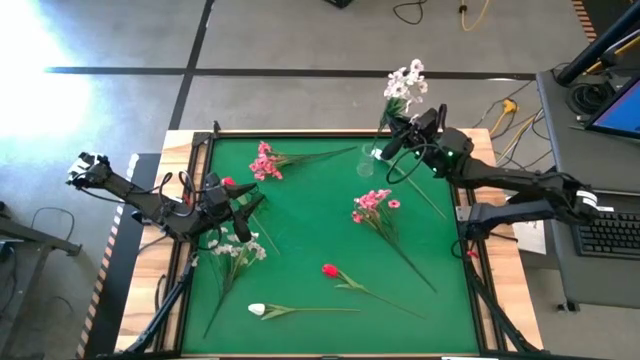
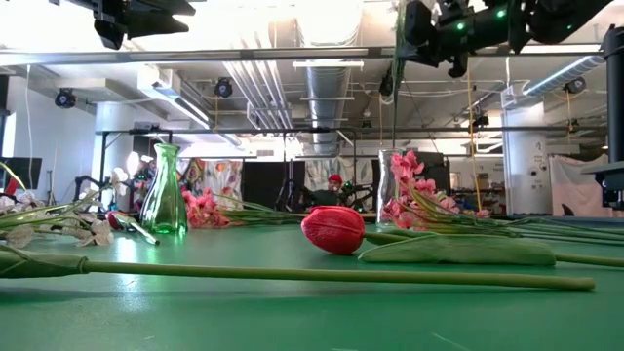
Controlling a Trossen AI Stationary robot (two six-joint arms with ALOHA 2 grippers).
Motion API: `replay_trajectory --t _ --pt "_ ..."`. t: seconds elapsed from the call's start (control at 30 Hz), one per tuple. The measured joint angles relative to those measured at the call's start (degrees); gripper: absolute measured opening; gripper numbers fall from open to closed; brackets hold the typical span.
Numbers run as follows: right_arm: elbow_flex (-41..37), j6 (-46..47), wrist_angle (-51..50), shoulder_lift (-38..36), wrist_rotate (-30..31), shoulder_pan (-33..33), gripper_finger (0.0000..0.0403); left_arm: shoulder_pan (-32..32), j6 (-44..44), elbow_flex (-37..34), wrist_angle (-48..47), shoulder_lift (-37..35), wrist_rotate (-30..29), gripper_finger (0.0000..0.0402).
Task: Sort flowers into vase by color
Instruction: Put the right white flowers into the transparent vase
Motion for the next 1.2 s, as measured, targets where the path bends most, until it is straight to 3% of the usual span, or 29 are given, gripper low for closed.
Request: replay_trajectory --t 0.6,1.2 --pt "-0.31 3.96 0.62 4.10 -0.01 -0.49 0.0030 0.00 0.00 0.00 -0.21 0.00 -0.02 0.0168" --pt "-0.29 7.73 -6.83 4.09 -0.02 -0.49 0.0149 0.00 0.00 0.02 -0.64 -0.01 -0.02 0.0168"
